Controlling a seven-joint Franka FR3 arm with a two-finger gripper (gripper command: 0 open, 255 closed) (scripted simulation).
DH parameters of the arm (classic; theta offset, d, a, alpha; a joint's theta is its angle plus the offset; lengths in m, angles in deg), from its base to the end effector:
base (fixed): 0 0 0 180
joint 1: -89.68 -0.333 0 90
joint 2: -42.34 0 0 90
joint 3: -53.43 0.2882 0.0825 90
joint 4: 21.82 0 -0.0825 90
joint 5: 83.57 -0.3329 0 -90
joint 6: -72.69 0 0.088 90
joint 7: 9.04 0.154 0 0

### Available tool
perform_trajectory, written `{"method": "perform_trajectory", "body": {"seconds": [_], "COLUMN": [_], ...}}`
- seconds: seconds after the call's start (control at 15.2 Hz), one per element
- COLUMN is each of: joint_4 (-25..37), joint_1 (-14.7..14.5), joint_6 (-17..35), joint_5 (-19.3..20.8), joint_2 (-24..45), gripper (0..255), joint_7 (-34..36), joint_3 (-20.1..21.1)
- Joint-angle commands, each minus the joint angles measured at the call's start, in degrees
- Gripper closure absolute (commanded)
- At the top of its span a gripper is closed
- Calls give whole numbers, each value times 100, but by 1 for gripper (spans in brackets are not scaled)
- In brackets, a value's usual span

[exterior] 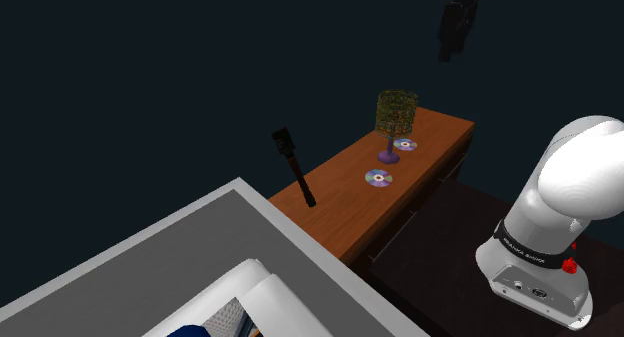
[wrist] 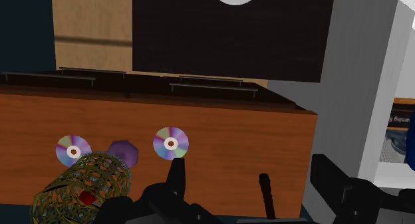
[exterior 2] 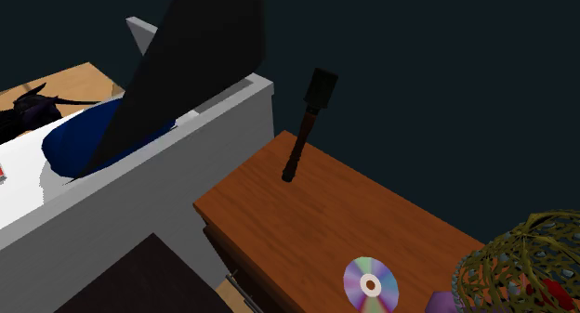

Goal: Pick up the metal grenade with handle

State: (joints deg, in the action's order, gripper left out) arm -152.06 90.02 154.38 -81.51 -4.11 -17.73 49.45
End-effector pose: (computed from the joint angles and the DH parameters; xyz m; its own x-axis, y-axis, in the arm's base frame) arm 0.2513 -0.0305 0.5515 0.9949 0.0944 -0.0353 0.0938 -0.9954 -0.0201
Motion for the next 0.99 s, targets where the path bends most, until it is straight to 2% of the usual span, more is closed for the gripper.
{"method": "perform_trajectory", "body": {"seconds": [0.0, 0.46, 0.92], "joint_4": [0, -1346, -2131], "joint_1": [0, -4, 100], "joint_6": [0, 1722, 3584], "joint_5": [0, -215, -244], "joint_2": [0, -335, 134], "gripper": [0, 0, 0], "joint_7": [0, 1200, 2541], "joint_3": [0, 960, 2092]}}
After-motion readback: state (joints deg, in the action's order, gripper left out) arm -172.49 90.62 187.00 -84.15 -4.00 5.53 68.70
